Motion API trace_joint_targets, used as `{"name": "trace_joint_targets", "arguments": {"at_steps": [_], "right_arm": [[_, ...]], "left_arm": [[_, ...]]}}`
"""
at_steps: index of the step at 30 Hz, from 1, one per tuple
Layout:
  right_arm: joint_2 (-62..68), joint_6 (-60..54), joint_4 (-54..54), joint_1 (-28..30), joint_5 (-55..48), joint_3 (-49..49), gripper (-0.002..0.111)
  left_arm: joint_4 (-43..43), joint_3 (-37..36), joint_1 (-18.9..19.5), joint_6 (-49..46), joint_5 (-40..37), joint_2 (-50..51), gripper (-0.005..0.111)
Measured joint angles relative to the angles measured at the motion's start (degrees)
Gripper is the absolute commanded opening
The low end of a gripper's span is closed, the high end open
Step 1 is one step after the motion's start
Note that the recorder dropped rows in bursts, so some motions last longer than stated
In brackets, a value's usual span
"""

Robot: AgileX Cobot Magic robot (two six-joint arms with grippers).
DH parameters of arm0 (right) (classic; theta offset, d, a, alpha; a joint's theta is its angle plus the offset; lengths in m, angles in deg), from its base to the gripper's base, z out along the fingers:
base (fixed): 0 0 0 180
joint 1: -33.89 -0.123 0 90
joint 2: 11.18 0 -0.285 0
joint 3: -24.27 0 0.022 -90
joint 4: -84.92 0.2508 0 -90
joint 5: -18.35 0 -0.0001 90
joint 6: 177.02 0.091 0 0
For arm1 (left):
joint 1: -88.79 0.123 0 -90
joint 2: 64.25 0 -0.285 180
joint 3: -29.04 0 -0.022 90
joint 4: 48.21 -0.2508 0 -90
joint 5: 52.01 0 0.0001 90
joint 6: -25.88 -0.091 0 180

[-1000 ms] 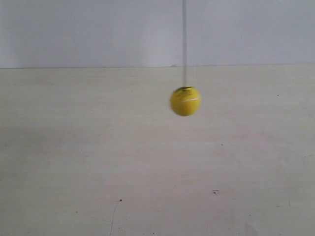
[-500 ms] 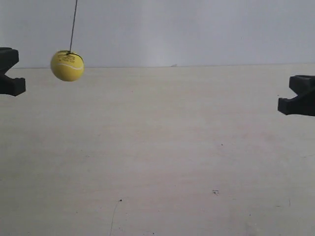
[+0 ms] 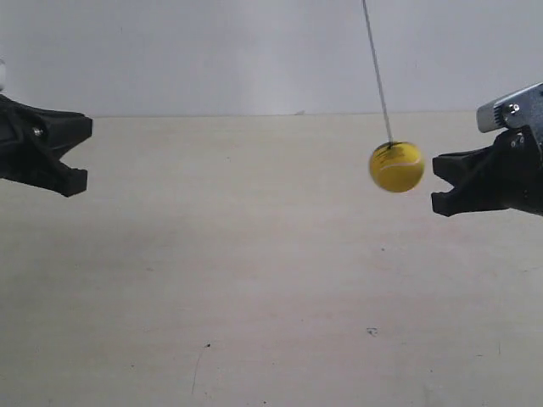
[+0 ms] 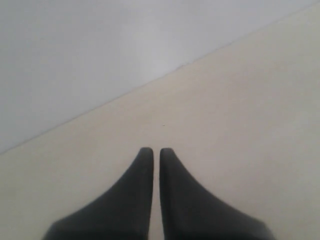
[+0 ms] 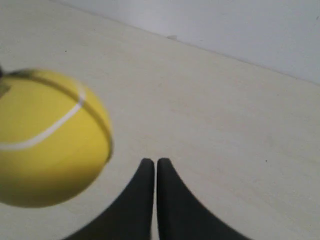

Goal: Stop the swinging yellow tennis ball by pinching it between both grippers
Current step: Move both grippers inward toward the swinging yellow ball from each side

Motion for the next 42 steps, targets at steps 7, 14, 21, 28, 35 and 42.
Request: {"name": "trace_joint_targets", "arguments": {"at_steps": [7, 14, 21, 28, 35, 42], "right_arm": [[1.9, 2.7, -5.3, 0.0, 4.7, -0.2, 0.000], [1.9, 6.0, -10.9, 0.0, 9.4, -0.2, 0.000], [1.9, 6.4, -12.7, -2.1, 12.3, -1.2, 0.000], [3.8, 5.5, -13.0, -3.6, 12.3, -4.5, 0.000], [11.0, 5.5, -13.6, -3.6, 12.0, -7.4, 0.000], [13.1, 5.9, -14.3, -3.6, 12.6, -8.2, 0.000]], "left_arm": [[-11.8, 2.1, 0.0, 6.9, 7.7, 6.0, 0.005], [-16.0, 3.7, 0.0, 6.9, 12.4, 10.9, 0.005], [-17.7, 4.3, 0.0, 7.5, 14.2, 13.2, 0.005], [-17.7, 4.3, 0.0, 6.5, 16.0, 13.2, 0.005], [-17.8, 4.4, 0.0, 5.7, 17.2, 13.5, 0.005], [-17.8, 5.4, 0.0, 4.6, 17.7, 16.2, 0.005]]}}
